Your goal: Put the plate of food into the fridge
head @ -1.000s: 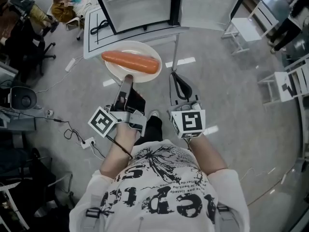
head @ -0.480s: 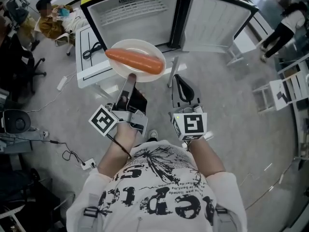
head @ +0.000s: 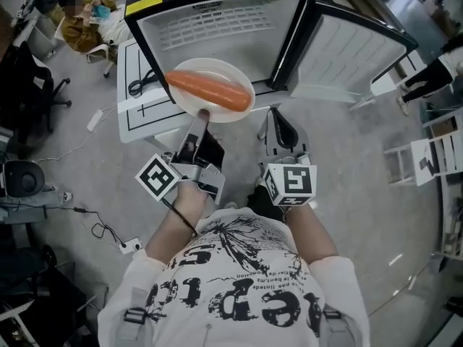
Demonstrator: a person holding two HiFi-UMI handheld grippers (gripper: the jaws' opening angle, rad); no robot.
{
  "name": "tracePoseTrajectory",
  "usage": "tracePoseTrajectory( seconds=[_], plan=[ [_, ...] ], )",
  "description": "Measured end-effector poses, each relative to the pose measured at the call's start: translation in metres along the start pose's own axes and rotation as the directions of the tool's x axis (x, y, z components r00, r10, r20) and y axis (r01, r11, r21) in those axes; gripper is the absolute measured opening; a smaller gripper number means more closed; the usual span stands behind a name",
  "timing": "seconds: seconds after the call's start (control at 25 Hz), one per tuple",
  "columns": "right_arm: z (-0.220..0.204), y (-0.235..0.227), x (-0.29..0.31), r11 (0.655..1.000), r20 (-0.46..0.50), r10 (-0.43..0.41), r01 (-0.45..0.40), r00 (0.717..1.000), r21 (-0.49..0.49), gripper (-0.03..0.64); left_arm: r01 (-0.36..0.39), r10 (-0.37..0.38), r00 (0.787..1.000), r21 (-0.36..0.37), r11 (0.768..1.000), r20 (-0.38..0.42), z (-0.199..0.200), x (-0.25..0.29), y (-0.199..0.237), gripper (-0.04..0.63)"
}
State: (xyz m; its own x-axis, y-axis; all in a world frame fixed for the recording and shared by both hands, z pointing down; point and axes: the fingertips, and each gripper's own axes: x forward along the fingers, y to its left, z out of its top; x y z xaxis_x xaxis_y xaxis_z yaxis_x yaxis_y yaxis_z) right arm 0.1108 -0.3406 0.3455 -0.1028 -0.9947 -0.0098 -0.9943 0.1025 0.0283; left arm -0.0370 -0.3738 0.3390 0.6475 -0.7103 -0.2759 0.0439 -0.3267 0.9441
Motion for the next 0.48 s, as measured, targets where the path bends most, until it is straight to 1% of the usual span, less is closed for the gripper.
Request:
tracePoseTrajectory(
  seconds=[0.24,0.48],
  plan=[
    [0.0,-0.015,0.046,0.997,0.019,0.081,-0.081,0.997,-0.015,0.0,-0.022,0.022,0.997,0.006,1.0,0.072,0.015,0.034,0.02,0.025],
    [-0.003,-0.041,0.092,0.983,0.021,0.184,-0.183,0.983,-0.018,0.002,-0.04,0.038,0.985,0.006,0.999,0.171,0.025,0.08,0.037,0.025]
  ],
)
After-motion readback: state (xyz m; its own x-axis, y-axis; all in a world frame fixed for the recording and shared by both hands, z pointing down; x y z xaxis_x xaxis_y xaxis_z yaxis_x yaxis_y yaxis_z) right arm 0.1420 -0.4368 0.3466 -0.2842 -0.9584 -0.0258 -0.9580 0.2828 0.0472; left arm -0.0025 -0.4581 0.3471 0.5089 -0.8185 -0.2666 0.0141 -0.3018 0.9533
